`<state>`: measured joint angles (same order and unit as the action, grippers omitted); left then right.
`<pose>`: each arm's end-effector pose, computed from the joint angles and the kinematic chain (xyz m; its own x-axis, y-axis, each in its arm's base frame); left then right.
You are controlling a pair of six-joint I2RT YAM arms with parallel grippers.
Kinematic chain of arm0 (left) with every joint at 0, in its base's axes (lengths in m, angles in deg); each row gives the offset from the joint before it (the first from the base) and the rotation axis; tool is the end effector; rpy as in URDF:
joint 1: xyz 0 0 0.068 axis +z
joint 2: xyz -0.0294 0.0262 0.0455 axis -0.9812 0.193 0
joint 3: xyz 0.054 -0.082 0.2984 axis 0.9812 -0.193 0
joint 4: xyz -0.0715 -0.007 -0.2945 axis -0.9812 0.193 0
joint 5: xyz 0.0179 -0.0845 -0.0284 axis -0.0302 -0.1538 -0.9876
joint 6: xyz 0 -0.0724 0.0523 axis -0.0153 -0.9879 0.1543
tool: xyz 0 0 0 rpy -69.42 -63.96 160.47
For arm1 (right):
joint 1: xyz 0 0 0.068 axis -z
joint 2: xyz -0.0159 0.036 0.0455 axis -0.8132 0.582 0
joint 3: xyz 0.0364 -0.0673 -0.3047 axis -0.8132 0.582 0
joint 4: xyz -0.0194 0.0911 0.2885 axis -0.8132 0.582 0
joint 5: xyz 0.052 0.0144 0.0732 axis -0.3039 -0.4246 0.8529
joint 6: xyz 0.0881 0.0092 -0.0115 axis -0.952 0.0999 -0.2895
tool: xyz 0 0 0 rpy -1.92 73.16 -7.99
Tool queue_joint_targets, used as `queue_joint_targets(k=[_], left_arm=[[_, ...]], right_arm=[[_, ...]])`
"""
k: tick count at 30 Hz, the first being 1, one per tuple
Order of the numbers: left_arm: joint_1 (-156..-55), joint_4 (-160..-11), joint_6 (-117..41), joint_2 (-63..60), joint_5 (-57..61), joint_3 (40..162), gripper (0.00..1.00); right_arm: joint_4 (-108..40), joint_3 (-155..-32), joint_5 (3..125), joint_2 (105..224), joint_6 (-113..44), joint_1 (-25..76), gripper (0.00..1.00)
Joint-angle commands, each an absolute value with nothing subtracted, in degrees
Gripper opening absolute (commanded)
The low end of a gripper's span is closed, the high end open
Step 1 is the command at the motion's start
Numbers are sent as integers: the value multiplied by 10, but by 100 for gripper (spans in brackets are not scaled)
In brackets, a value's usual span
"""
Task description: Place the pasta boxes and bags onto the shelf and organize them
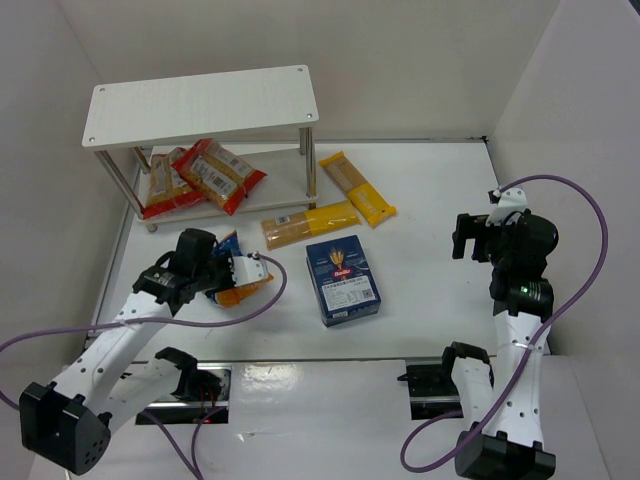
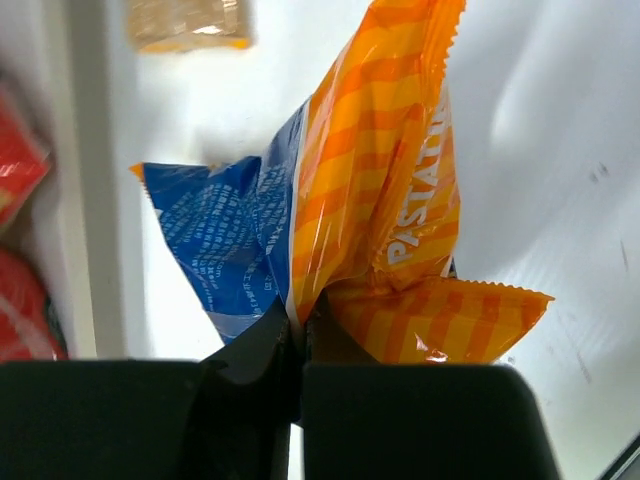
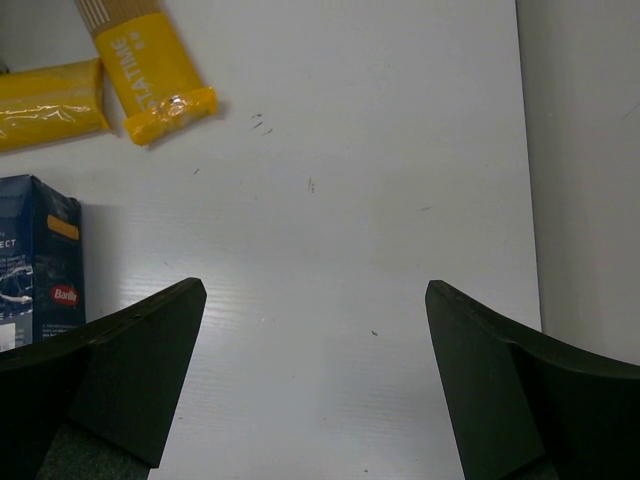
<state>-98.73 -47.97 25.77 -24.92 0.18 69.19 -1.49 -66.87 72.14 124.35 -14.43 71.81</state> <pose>0.2117 -0.0910 0.2437 -0.0728 0.8510 -0.5201 0.8156 0.3509 0.4599 0.1987 -0.0396 0.3528 -0.3971 -0.1049 -0.9117 -0.0403 0.9945 -0.0969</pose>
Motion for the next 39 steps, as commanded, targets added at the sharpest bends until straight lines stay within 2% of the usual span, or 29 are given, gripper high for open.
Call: queue_joint_targets(k=[1, 13, 20, 24, 31, 34, 39], left_arm=[[-993, -582, 153, -287, 61, 736, 0], [-999, -641, 11, -337, 222, 776, 0], [-993, -691, -95, -344, 185, 819, 0], [-993, -761, -101, -319, 169, 808, 0], [-1029, -852, 53, -277, 170, 763, 0], [-1063, -886, 148, -262, 208, 741, 0], [-1113, -1024, 320, -238, 301, 683, 0]], right_arm=[[-40, -662, 723, 1235, -143, 722, 99], [-40, -662, 729, 1230, -138, 722, 99], [-40, -662, 734, 1223, -138, 722, 99], [-40, -662, 734, 1223, -138, 722, 99], [-40, -662, 734, 1228, -138, 722, 99], [-40, -662, 734, 1234, -138, 729, 99], [-40, -662, 739, 1240, -133, 740, 99]])
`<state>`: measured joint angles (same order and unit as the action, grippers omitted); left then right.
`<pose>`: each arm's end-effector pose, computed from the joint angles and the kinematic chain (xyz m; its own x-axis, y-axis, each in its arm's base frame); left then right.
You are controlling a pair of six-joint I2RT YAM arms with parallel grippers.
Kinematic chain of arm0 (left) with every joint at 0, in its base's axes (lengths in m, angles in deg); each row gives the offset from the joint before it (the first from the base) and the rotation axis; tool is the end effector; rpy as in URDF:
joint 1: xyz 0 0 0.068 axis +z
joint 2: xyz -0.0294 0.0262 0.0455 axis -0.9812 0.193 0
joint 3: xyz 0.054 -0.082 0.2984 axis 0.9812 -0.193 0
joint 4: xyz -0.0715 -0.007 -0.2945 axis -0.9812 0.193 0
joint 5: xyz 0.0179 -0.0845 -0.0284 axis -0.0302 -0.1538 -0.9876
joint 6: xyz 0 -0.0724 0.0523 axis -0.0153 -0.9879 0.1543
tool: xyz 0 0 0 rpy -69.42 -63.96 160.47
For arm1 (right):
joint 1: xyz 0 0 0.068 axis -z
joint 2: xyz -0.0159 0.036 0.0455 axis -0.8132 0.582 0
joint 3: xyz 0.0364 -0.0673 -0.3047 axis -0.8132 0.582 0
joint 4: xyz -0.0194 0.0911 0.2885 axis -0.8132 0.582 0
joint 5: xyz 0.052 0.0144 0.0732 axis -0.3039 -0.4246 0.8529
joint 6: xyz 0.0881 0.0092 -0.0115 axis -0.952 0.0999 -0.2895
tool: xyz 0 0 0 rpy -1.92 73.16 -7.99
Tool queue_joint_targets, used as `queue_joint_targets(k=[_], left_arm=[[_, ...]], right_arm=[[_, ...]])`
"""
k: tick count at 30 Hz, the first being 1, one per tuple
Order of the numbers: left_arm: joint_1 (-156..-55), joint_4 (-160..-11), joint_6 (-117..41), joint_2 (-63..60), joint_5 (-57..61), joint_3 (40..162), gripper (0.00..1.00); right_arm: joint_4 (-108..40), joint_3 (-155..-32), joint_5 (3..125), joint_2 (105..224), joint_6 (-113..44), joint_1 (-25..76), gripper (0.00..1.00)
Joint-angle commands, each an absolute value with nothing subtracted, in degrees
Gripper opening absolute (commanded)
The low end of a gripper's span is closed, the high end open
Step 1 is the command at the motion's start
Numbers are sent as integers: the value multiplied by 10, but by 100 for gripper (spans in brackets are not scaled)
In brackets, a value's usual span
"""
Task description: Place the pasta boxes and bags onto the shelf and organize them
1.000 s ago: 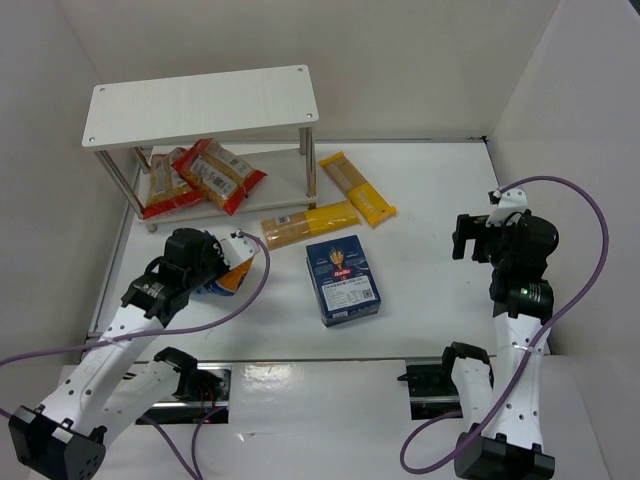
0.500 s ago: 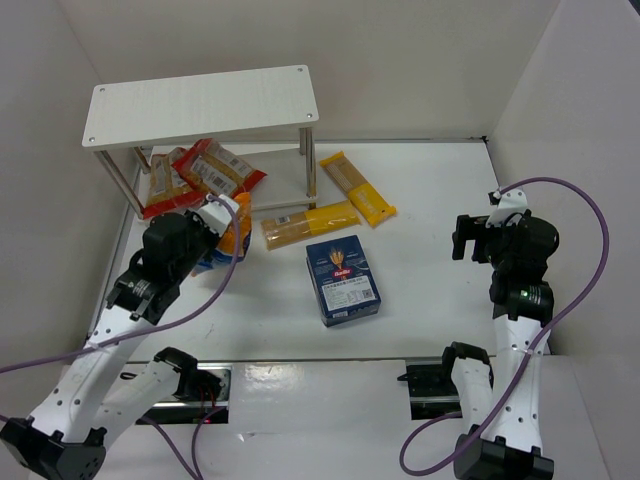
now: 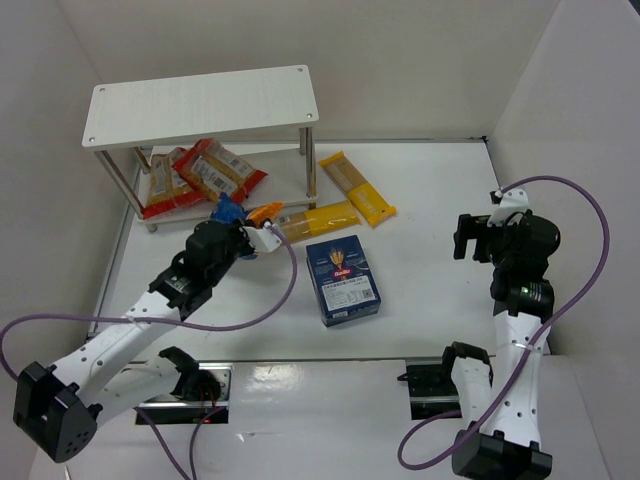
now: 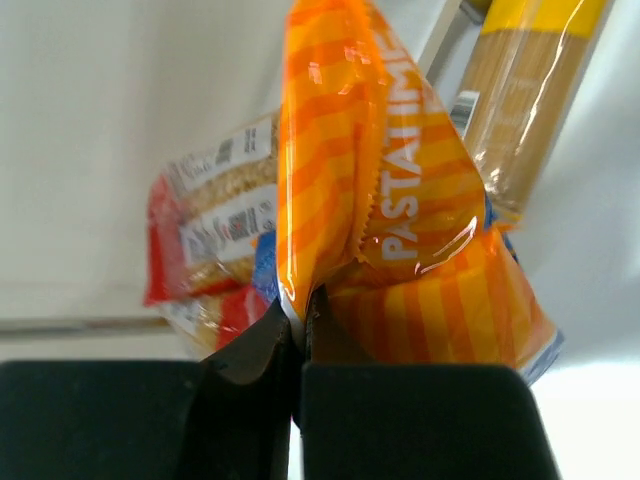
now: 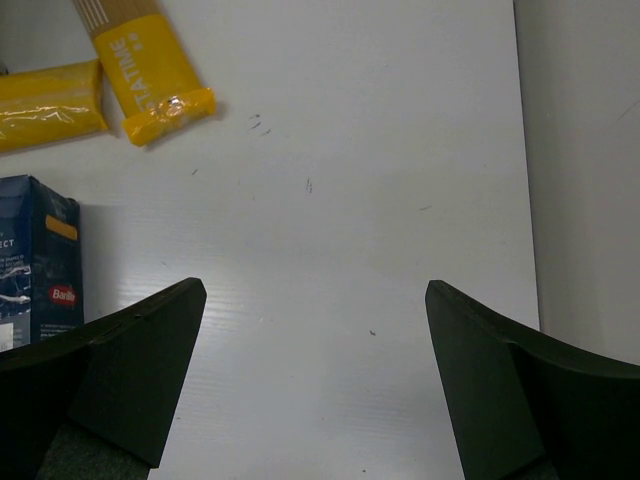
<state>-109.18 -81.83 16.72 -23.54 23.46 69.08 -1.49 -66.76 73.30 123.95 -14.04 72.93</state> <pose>0.2496 -0.1246 0.3138 0.0439 0.7415 -0.6695 0.3662 0.6116 0.7013 0.1965 -0.0414 0.3534 -0.3902 -0.1054 -0.9147 -0.0411 0.9944 -0.0970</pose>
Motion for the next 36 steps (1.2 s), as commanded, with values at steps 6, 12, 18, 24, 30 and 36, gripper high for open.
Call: queue_joint_targets(k=[6, 12, 18, 24, 30, 36], left_arm=[[-1189, -1142, 428, -232, 361, 644, 0], [-1255, -1209, 526, -242, 398, 599, 0], [-1255, -1293, 623, -221, 397, 584, 0], [-1255, -1348, 672, -189, 397, 605, 0], [-1236, -1407, 695, -138, 363, 613, 0], [-1203, -1437, 720, -104, 328, 630, 0]], right_arm=[[-40, -662, 739, 1262, -133, 751, 99], [-40, -662, 739, 1267, -133, 762, 99], [-40, -668, 739, 1267, -133, 762, 99], [-40, -668, 739, 1272, -133, 767, 99], [-40, -668, 739, 1272, -133, 767, 99], [-40, -668, 739, 1278, -133, 767, 99]])
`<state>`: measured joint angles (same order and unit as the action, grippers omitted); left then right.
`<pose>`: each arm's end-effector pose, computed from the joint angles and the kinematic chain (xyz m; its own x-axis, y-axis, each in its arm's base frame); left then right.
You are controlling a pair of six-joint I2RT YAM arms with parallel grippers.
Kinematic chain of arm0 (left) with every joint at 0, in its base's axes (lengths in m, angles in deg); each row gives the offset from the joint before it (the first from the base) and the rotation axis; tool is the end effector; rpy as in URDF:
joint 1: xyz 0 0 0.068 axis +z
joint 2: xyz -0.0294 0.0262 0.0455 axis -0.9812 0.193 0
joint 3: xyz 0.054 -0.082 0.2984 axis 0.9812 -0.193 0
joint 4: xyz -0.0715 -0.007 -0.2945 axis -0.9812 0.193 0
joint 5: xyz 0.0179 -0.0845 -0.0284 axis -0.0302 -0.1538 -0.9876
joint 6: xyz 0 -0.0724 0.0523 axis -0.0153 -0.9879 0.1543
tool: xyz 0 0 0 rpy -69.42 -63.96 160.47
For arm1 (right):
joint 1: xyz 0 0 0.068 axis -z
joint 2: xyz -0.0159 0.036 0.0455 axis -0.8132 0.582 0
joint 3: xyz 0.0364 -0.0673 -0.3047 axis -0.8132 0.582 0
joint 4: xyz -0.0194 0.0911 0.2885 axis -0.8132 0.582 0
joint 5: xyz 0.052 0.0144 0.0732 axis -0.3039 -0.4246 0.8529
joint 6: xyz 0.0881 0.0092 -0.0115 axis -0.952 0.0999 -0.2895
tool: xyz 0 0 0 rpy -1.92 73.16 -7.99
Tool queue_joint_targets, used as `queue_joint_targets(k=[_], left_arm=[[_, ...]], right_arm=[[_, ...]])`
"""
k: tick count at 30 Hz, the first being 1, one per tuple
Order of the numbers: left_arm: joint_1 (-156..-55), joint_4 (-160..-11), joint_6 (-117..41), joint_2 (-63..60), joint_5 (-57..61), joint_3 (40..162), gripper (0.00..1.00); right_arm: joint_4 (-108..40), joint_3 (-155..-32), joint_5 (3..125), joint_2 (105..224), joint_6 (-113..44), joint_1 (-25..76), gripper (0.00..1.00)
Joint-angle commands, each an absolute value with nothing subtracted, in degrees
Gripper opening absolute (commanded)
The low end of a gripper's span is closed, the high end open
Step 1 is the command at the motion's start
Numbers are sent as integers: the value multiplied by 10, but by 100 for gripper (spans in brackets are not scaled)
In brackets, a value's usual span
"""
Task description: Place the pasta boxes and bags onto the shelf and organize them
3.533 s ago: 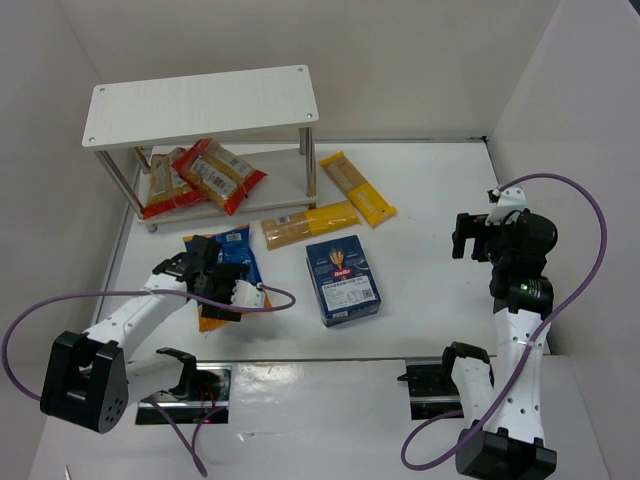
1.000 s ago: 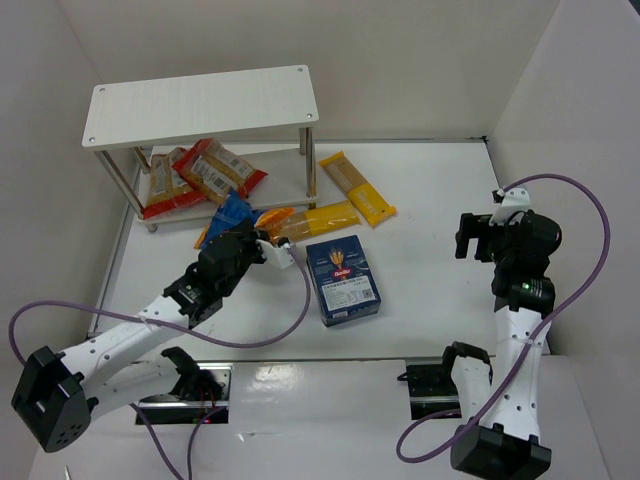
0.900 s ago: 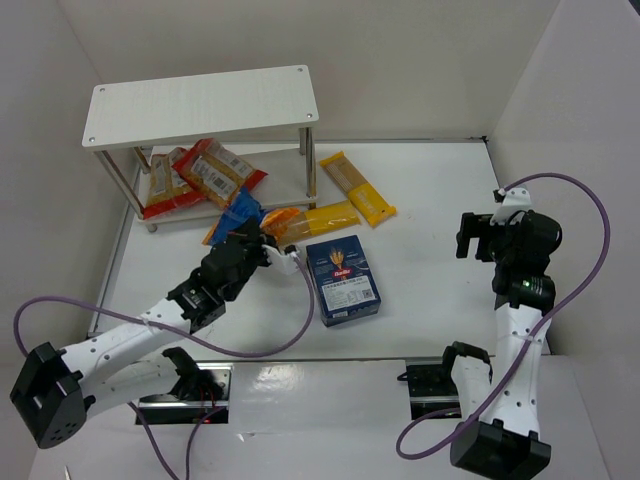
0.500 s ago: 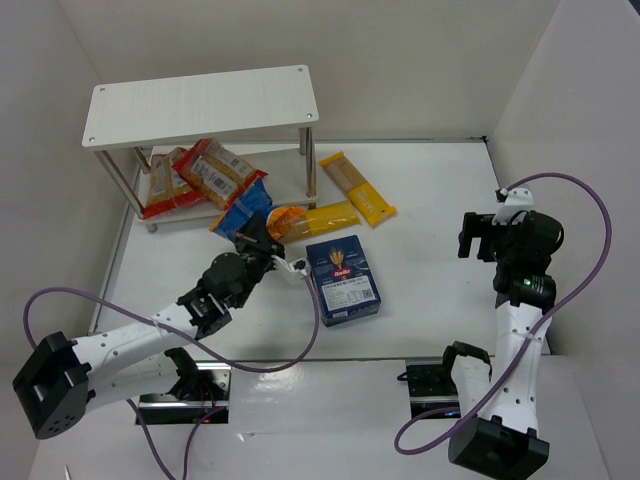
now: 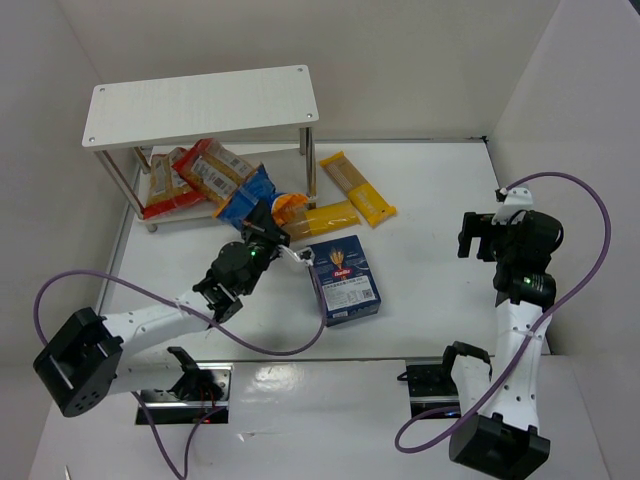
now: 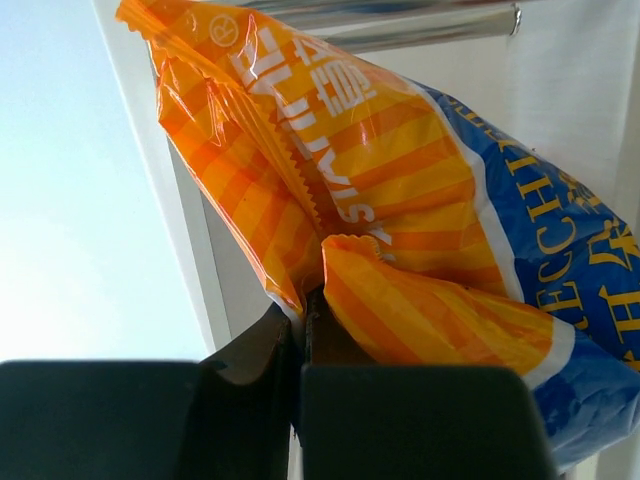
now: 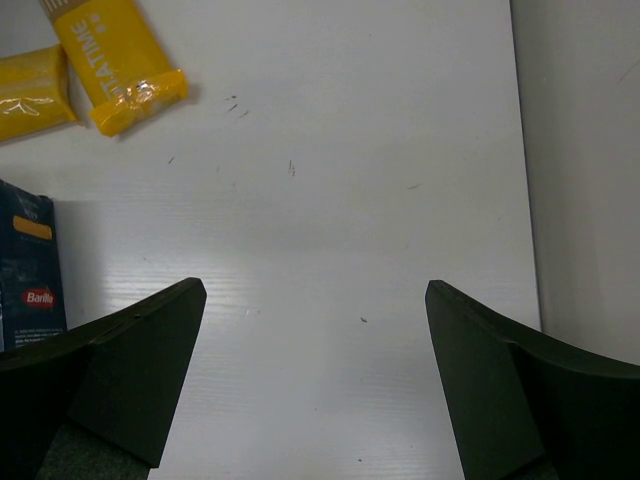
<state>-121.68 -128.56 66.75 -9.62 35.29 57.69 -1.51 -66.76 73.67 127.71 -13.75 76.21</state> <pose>0.2504 -0.1857 0.2807 0.3003 0.9538 0.0000 -0.1030 0.0324 0.9941 0.2081 -0.0577 0.3413 -0.4490 -0.0661 -0.8911 0.0028 0.9972 -0.0754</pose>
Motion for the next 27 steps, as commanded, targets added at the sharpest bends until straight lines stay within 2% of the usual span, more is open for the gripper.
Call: queue_joint_targets(k=[1, 13, 27], left_arm=[[-1190, -1442, 728, -98, 316, 636, 0], [-1116, -1499, 802, -31, 228, 666, 0], [-1030, -1546, 847, 70, 72, 711, 0]], right_arm=[[-40, -668, 739, 1278, -133, 773, 99], [-40, -673, 744, 1294, -133, 789, 99], [-35, -673, 765, 1284, -121, 817, 99]])
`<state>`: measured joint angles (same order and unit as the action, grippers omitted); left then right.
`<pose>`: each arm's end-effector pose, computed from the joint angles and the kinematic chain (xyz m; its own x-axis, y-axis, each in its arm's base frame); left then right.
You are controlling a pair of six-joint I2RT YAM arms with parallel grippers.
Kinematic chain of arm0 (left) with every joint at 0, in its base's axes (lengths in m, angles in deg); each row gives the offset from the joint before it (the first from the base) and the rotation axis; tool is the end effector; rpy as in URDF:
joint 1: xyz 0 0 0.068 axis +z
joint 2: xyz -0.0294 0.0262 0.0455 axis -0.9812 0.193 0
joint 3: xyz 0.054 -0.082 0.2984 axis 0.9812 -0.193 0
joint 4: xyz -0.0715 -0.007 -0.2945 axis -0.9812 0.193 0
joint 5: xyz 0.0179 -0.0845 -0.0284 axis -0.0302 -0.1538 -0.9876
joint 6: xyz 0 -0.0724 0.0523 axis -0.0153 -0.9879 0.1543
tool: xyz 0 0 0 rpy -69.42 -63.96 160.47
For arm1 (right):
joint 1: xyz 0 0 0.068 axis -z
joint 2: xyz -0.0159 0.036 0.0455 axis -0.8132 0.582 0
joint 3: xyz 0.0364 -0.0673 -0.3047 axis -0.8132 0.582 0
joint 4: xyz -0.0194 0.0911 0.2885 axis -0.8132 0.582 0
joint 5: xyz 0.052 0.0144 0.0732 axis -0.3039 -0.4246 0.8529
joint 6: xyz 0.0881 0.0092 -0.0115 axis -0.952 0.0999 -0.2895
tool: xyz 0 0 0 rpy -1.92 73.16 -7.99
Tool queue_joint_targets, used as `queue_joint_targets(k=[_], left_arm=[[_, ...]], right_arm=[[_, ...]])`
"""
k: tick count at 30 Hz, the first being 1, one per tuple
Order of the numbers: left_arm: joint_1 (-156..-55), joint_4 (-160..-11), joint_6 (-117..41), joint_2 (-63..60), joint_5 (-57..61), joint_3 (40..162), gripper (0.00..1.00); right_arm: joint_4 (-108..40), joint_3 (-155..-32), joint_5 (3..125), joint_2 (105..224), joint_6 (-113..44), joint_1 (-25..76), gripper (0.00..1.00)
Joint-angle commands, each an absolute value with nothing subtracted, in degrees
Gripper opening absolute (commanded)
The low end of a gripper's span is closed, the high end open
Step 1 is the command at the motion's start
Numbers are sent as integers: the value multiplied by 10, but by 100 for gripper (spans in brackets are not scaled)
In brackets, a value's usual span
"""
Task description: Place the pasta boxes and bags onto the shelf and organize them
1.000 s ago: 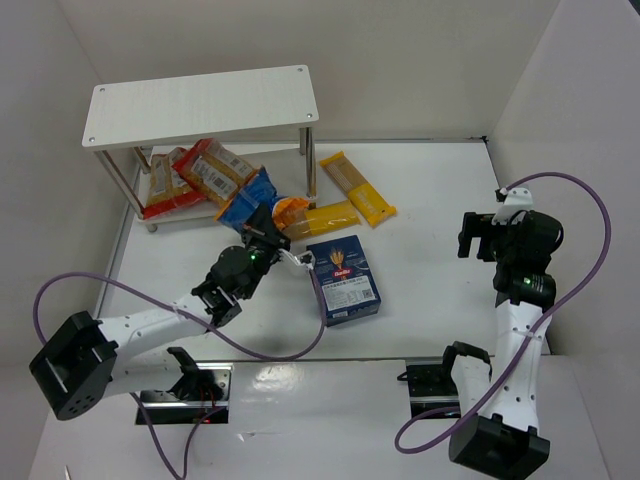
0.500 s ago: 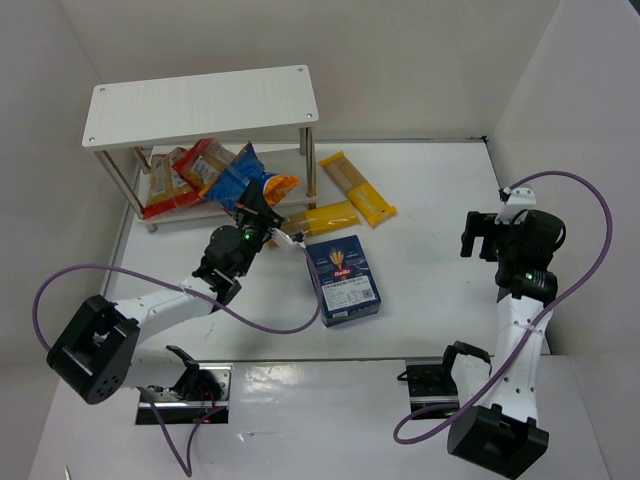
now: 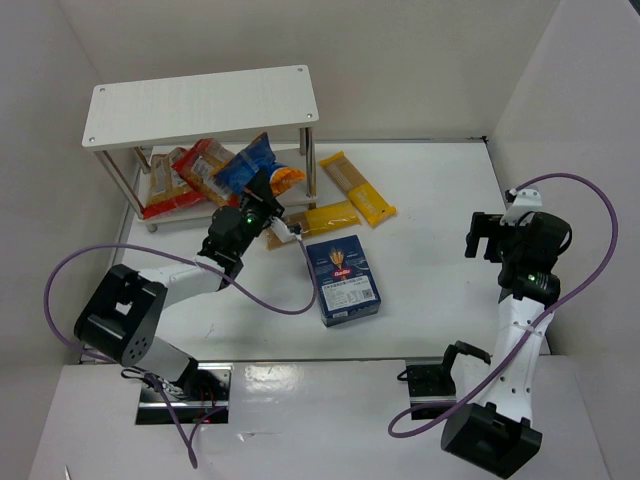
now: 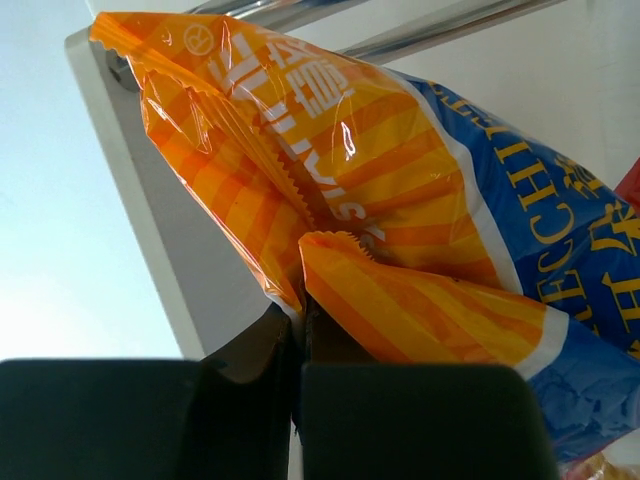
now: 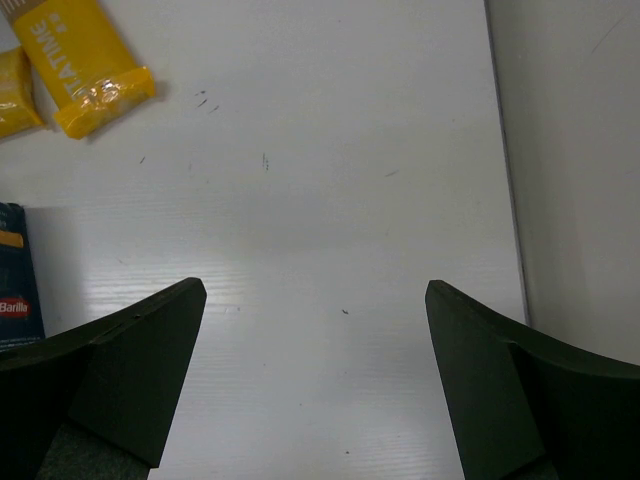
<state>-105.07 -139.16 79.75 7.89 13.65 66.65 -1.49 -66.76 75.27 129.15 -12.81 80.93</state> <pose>0.3470 -0.1652 0.2720 0.3331 0.9058 0.2619 -0.2395 -0.1874 0.9526 0.2081 -0.0750 0.3366 -0.4682 -0.0358 -0.8829 0.0517 0.9964 -0.0678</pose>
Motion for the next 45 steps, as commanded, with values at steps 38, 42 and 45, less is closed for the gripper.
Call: queue_joint_targets(k=[38, 42, 45], left_arm=[[-904, -1602, 985, 248, -271, 704, 0], [-904, -1608, 985, 259, -278, 724, 0], [-904, -1602, 985, 266, -278, 731, 0]], right_arm=[[-30, -673, 787, 1272, -110, 862, 99], [-30, -673, 787, 1272, -110, 867, 99], [-30, -673, 787, 1272, -110, 867, 99]])
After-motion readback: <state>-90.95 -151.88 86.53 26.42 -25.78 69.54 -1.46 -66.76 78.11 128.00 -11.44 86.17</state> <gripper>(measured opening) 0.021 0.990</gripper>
